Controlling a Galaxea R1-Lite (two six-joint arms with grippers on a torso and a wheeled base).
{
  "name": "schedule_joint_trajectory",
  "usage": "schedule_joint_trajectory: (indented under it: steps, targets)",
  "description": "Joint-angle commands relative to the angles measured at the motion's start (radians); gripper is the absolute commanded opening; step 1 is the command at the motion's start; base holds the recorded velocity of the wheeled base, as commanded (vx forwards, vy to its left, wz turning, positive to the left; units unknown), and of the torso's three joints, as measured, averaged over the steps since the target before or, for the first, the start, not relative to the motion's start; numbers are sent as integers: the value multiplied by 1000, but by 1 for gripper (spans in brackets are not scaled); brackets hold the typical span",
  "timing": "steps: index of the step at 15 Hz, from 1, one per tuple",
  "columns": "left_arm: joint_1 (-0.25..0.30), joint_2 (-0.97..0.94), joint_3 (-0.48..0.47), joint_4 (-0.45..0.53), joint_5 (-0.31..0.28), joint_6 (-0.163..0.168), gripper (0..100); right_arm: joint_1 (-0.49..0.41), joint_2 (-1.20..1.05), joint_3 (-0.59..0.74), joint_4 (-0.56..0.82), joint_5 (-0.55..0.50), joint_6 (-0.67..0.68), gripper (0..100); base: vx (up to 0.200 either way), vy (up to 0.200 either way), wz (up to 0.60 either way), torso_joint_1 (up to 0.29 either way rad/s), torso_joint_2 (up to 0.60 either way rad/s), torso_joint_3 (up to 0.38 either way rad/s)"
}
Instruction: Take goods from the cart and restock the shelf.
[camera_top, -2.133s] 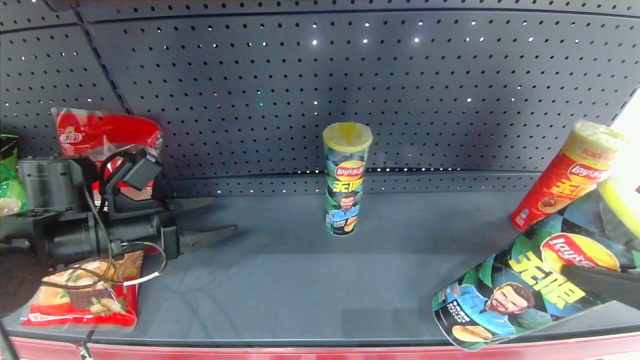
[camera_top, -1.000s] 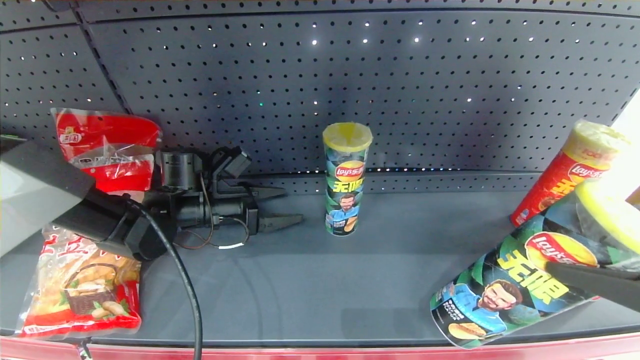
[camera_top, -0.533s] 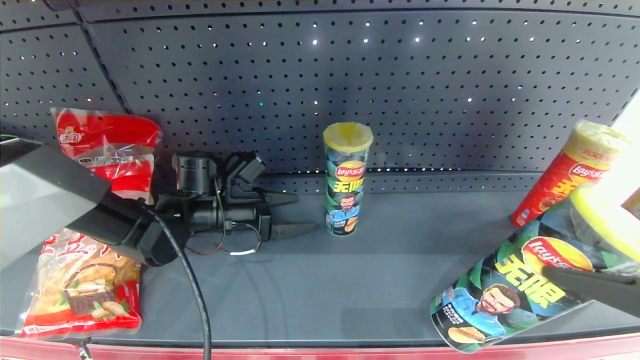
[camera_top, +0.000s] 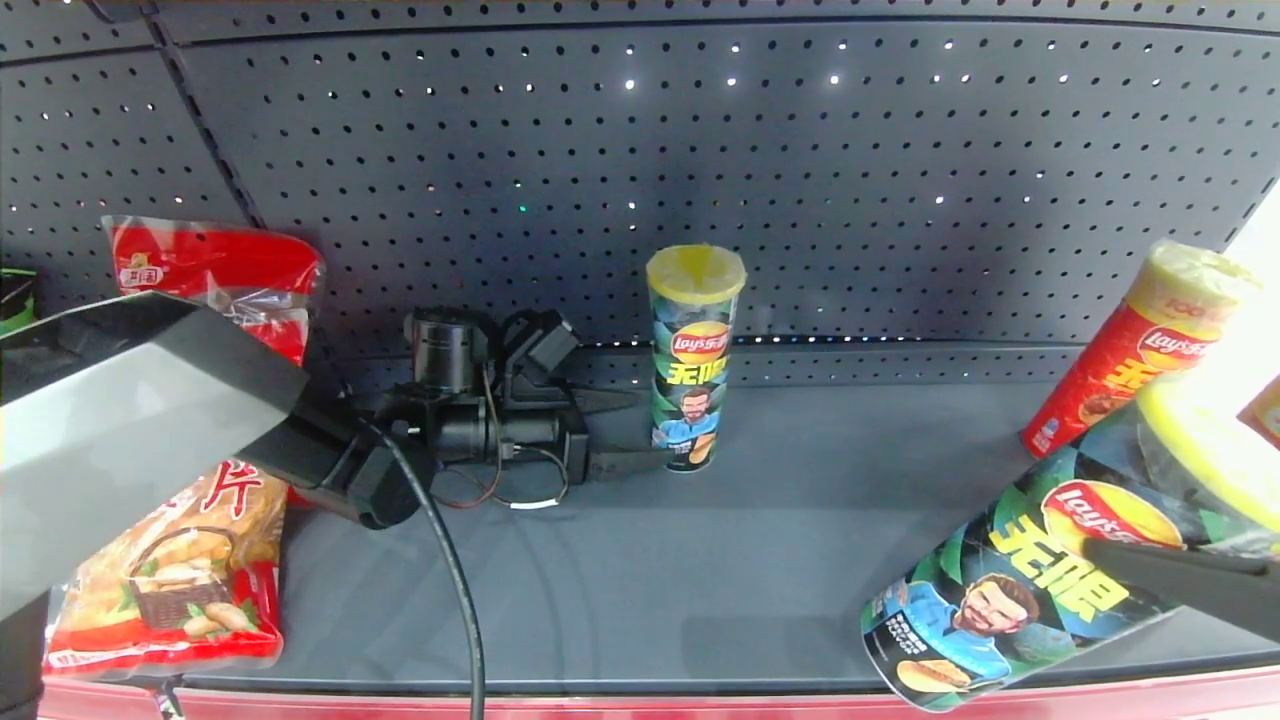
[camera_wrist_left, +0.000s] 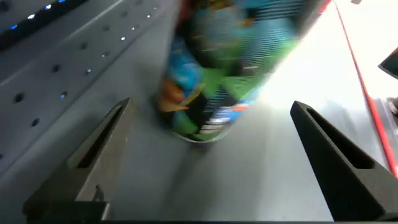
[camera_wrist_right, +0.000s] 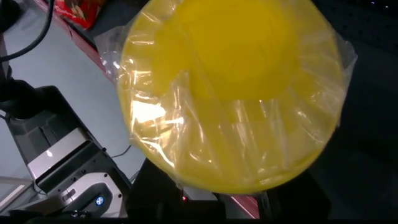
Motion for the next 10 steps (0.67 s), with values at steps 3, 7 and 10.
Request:
schedule_joint_trajectory:
  steps: [3, 7, 10]
  targets:
    - [-26, 79, -48, -3, -1, -9, 100, 0, 2, 1, 0, 0, 0, 0, 0, 0, 0, 0, 0, 0]
    - [-44, 113, -73, -3, -1, -9, 100, -1, 1, 2, 0, 0, 0, 0, 0, 0, 0, 0, 0, 0]
    - [-84, 145, -113, -3, 0, -15, 100, -1, -2, 1, 0, -3, 0, 0, 0, 0, 0, 0, 0, 0]
